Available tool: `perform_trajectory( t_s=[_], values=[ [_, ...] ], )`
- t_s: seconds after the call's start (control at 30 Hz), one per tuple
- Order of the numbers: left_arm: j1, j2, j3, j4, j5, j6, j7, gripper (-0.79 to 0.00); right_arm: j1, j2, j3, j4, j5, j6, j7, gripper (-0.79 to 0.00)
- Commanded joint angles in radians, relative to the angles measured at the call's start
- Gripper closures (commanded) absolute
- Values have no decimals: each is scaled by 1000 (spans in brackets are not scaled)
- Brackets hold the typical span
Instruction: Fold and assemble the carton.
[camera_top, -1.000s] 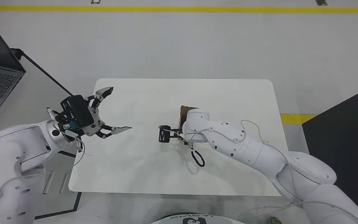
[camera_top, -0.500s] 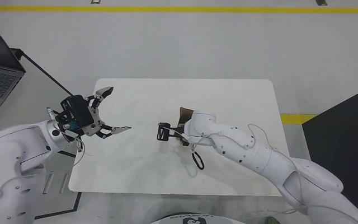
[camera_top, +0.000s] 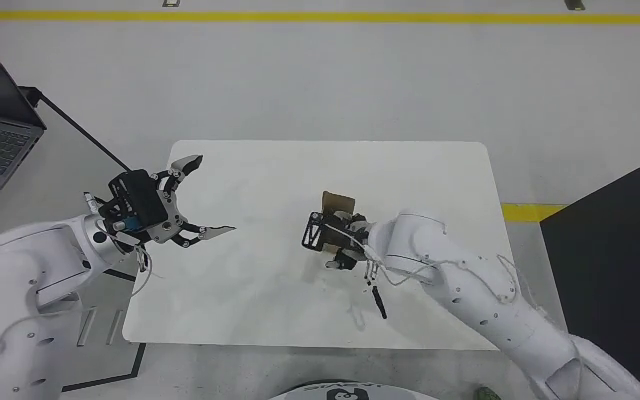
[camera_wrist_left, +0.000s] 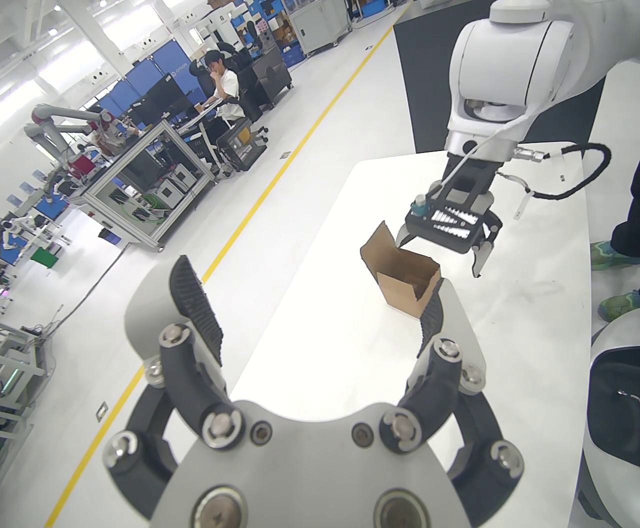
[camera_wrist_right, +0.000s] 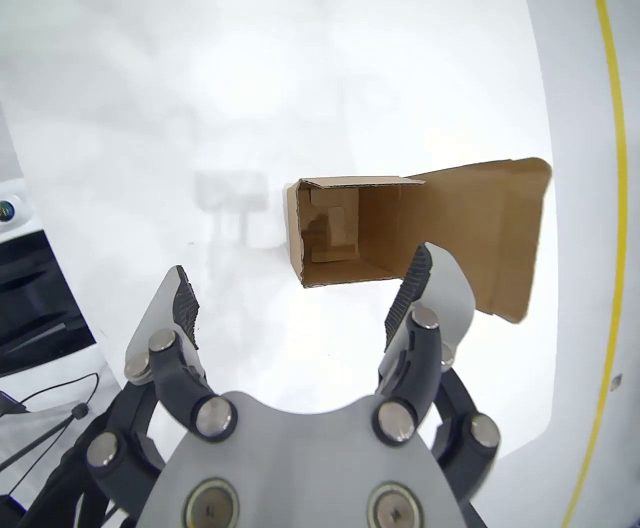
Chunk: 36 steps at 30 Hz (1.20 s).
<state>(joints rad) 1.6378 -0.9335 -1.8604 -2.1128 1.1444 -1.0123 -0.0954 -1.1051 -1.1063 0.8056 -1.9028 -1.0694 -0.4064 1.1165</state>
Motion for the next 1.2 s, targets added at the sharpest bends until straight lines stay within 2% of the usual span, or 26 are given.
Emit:
perform_trajectory(
  t_s=[0.0,0.07,0.5,0.57,0.67,0.83,1.0,1.17],
  values=[
    [0,0,0,0,0,0,0,-785,-59,17,66,-26,31,-13,-46,-785],
    [0,0,0,0,0,0,0,-785,-109,30,121,-46,72,-33,-88,-785],
    [0,0,0,0,0,0,0,-785,-109,30,121,-46,72,-33,-88,-785],
    [0,0,0,0,0,0,0,-785,-128,31,167,-17,168,6,-164,-785],
    [0,0,0,0,0,0,0,-785,-166,42,257,15,350,-15,-216,-785],
    [0,0,0,0,0,0,0,-785,-226,59,372,73,633,-55,-211,-785],
    [0,0,0,0,0,0,0,-785,-260,69,426,137,842,-9,-174,-785],
    [0,0,0,0,0,0,0,-785,-260,69,426,137,842,-9,-174,-785]
  ],
)
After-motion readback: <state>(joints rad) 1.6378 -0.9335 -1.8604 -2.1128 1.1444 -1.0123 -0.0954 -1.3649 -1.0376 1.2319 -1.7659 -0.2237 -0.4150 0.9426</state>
